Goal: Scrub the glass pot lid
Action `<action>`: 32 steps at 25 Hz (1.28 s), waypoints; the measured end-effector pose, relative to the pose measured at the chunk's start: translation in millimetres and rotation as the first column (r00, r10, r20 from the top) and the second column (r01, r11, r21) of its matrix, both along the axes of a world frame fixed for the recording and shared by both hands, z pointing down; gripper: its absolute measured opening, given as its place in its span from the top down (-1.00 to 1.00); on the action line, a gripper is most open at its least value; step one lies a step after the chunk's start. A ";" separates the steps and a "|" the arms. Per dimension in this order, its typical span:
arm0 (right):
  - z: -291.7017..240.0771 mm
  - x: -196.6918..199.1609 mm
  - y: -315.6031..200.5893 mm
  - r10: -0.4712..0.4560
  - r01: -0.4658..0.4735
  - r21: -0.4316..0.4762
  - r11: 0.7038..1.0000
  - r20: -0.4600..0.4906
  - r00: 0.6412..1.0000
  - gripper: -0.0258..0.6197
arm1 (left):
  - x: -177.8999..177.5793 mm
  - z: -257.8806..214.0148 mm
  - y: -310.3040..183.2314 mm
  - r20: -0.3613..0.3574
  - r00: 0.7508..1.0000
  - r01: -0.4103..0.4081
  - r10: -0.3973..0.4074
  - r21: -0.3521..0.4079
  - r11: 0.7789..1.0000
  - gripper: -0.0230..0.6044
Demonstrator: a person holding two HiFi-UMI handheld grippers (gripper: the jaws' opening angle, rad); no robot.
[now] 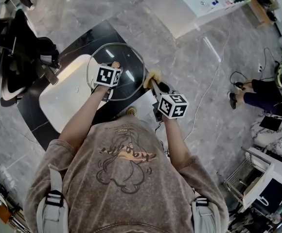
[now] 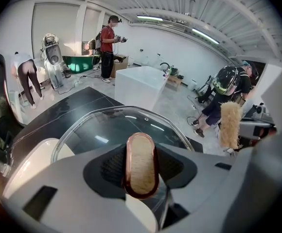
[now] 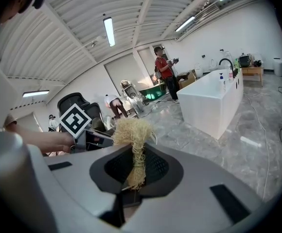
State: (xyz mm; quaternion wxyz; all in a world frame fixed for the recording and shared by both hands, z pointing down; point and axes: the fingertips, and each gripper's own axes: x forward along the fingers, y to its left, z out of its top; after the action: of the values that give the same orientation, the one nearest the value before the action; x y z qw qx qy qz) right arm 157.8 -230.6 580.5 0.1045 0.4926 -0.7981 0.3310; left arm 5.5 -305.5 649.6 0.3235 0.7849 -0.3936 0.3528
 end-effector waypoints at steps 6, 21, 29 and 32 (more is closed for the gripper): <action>3.0 -4.4 -1.0 -0.011 0.011 -0.006 1.000 -0.001 1.000 0.77 | 1.7 -10.0 -6.3 -0.022 1.000 -0.001 0.003 0.056 0.998 0.33; -30.9 -12.2 8.9 -0.036 0.037 0.070 0.997 -0.011 0.999 0.77 | -13.4 -113.5 9.2 -0.217 0.976 0.077 -0.017 0.274 0.958 0.87; -96.6 -24.1 26.5 -0.036 0.065 0.273 0.960 -0.111 0.993 0.77 | -29.5 -192.8 43.2 -0.306 0.950 0.116 0.057 0.517 0.848 0.87; -119.1 -22.9 32.1 -0.013 0.058 0.339 0.939 -0.132 0.991 0.77 | -36.7 -208.0 53.4 -0.355 0.933 0.160 0.055 0.547 0.822 0.87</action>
State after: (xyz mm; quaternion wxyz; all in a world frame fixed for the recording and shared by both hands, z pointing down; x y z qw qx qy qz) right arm 134.9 -198.5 461.4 0.0742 0.5089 -0.8439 0.1529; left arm -31.1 -252.1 441.5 0.1510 0.8844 -0.4371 0.0629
